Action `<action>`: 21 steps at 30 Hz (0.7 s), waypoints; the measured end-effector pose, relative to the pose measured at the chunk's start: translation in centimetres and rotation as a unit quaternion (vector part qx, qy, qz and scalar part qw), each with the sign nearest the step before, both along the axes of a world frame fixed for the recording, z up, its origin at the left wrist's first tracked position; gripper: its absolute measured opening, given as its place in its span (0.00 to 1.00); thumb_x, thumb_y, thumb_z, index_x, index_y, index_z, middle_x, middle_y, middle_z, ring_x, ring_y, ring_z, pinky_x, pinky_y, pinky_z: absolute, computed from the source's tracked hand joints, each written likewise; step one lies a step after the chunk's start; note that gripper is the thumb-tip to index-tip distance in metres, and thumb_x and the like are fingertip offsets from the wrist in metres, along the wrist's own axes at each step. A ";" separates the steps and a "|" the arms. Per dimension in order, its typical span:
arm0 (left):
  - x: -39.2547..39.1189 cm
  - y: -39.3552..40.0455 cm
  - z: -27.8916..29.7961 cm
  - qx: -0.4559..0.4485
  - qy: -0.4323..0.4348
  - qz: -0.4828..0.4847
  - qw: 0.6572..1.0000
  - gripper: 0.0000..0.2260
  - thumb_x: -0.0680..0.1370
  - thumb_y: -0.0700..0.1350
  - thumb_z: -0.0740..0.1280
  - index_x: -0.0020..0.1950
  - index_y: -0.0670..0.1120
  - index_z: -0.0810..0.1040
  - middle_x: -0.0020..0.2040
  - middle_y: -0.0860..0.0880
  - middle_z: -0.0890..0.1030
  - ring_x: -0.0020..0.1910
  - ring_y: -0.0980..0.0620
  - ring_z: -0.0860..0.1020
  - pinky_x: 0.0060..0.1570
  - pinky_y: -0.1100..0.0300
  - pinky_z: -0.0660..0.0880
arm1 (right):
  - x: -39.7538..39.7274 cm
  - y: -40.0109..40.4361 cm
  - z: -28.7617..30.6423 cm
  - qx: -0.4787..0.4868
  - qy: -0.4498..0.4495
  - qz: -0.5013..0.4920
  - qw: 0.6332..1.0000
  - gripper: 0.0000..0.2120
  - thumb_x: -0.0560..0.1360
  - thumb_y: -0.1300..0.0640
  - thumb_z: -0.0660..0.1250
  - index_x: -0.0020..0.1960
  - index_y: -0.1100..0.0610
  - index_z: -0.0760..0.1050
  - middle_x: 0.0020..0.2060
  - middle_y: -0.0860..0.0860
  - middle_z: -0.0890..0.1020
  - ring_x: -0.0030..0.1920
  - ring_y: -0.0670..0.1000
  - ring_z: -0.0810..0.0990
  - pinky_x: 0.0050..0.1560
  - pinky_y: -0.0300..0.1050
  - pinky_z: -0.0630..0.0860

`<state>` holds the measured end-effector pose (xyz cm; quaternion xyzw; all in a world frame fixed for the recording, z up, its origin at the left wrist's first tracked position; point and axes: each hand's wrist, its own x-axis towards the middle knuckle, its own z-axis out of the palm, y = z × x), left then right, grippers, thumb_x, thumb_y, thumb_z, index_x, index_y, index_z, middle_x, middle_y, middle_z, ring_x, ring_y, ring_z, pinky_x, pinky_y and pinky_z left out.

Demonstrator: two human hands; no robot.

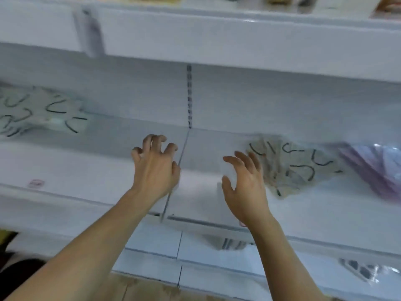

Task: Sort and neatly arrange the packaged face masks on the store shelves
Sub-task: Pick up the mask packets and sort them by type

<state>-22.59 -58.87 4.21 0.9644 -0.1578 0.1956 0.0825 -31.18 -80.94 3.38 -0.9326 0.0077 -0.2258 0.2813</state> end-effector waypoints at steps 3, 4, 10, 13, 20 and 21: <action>-0.1 12.1 0.4 -0.030 -0.003 0.088 0.996 0.18 0.70 0.44 0.72 0.60 0.48 0.82 0.66 0.43 0.75 0.69 0.42 0.67 0.53 0.46 0.62 | 3.0 10.8 0.0 0.032 0.027 0.069 0.997 0.22 0.77 0.61 0.70 0.70 0.53 0.74 0.74 0.56 0.72 0.79 0.62 0.57 0.77 0.57 0.59; -0.5 15.9 0.4 -0.038 0.003 0.121 0.992 0.18 0.71 0.44 0.71 0.60 0.48 0.81 0.66 0.43 0.75 0.69 0.43 0.66 0.54 0.46 0.62 | 4.0 14.3 0.0 0.032 0.032 0.093 0.995 0.22 0.77 0.61 0.70 0.70 0.53 0.75 0.74 0.57 0.72 0.79 0.63 0.58 0.77 0.57 0.58; -2.1 34.0 0.9 -0.050 0.013 0.241 0.969 0.17 0.73 0.43 0.71 0.62 0.48 0.80 0.67 0.44 0.74 0.70 0.42 0.65 0.58 0.40 0.65 | 9.4 32.3 1.0 0.049 0.065 0.209 0.974 0.22 0.77 0.60 0.70 0.71 0.54 0.74 0.74 0.56 0.72 0.78 0.62 0.59 0.78 0.55 0.58; -1.3 39.6 0.4 -0.056 0.014 0.270 0.961 0.17 0.72 0.43 0.72 0.61 0.49 0.80 0.65 0.45 0.75 0.69 0.40 0.68 0.56 0.42 0.66 | 12.1 38.6 0.9 0.037 0.088 0.247 0.964 0.23 0.78 0.59 0.70 0.72 0.52 0.73 0.75 0.54 0.70 0.79 0.59 0.58 0.78 0.52 0.58; 5.2 48.3 -1.7 -0.080 0.055 0.271 0.958 0.19 0.75 0.46 0.70 0.66 0.52 0.77 0.69 0.48 0.72 0.72 0.44 0.65 0.62 0.41 0.64 | 20.0 49.5 -0.3 0.062 0.111 0.250 0.960 0.23 0.78 0.58 0.71 0.72 0.52 0.71 0.70 0.51 0.74 0.70 0.54 0.71 0.69 0.42 0.65; 6.2 49.4 -1.7 -0.086 0.068 0.265 0.958 0.20 0.75 0.46 0.69 0.67 0.52 0.77 0.70 0.48 0.71 0.72 0.44 0.65 0.63 0.40 0.64 | 21.4 50.8 -0.2 0.098 0.135 0.229 0.959 0.22 0.78 0.57 0.70 0.71 0.52 0.71 0.68 0.51 0.76 0.65 0.52 0.75 0.64 0.41 0.69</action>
